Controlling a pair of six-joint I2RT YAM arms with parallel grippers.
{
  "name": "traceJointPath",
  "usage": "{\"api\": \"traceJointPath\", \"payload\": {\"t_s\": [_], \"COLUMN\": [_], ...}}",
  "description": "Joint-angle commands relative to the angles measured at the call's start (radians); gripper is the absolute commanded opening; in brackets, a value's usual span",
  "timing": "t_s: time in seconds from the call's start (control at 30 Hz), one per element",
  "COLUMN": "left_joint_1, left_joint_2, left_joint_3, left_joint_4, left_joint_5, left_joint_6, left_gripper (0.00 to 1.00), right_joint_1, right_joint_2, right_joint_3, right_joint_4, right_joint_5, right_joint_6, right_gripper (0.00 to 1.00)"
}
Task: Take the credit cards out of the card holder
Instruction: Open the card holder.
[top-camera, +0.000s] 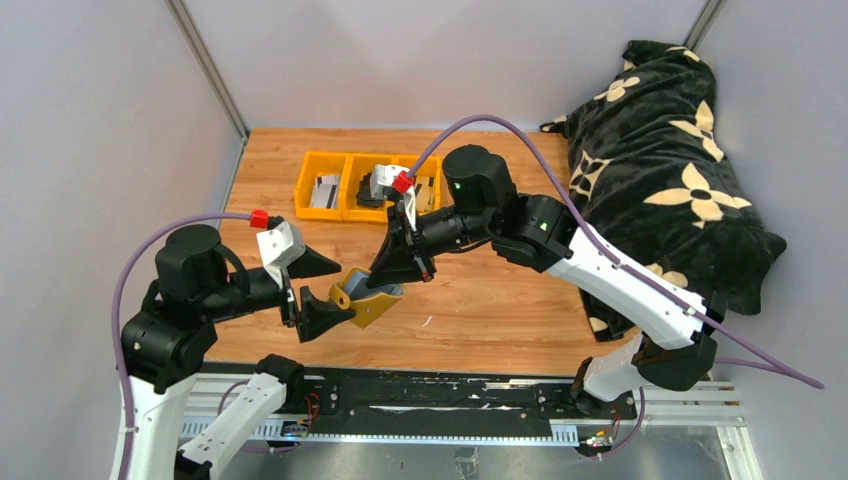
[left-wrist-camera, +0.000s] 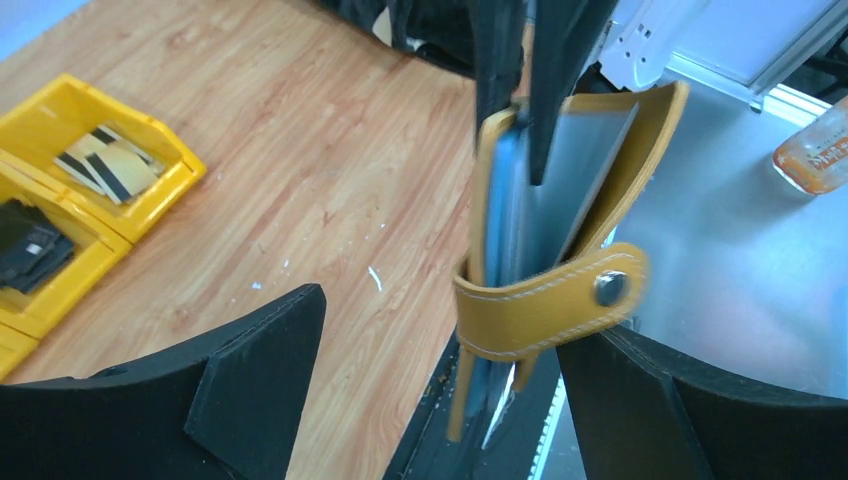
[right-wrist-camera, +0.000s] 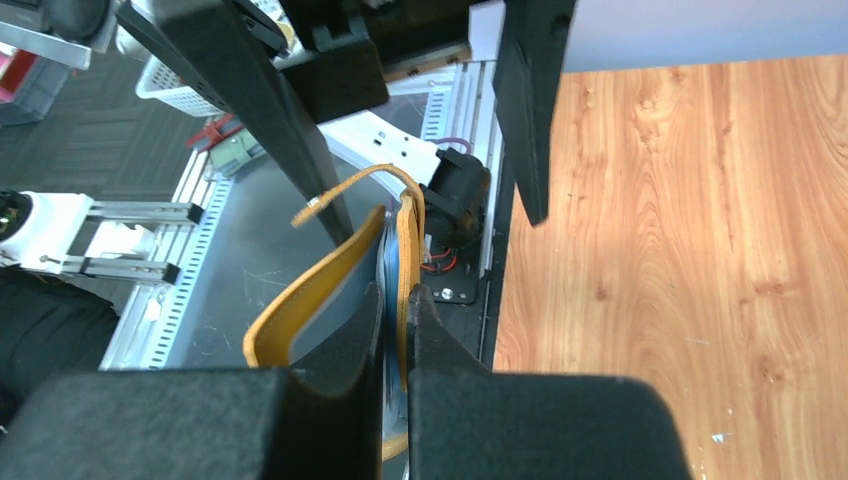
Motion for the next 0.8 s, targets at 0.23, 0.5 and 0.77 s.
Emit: {"api": "traceJointPath", "payload": {"t_s": [0.23,0.5,0.77], "left_joint_1": [0.001,0.001,0.001], "left_joint_2": [-0.04,-0.116,-0.145], "left_joint_3": [0.024,-0.108,-0.119], "left_joint_4": [0.035,0.272,0.237], "left_joint_5": [0.065,-0.184,-0.078], "left_joint_6": [-0.019,-0.184,-0.13], "left_gripper": [1.0,0.89,0.65], "right_joint_1": [0.045,0.142,0.15], "right_joint_2": [-0.025,0.019,-0.055], "right_joint_3": [0.039,0.091,-0.017], "right_joint_4": [-0.084,-0.058,0.091], "right_joint_5": [0.232,0.302,0.238], "right_joint_6": [-0.077,-0.071,-0.045], "right_gripper": [0.0,0.0,0.0]}}
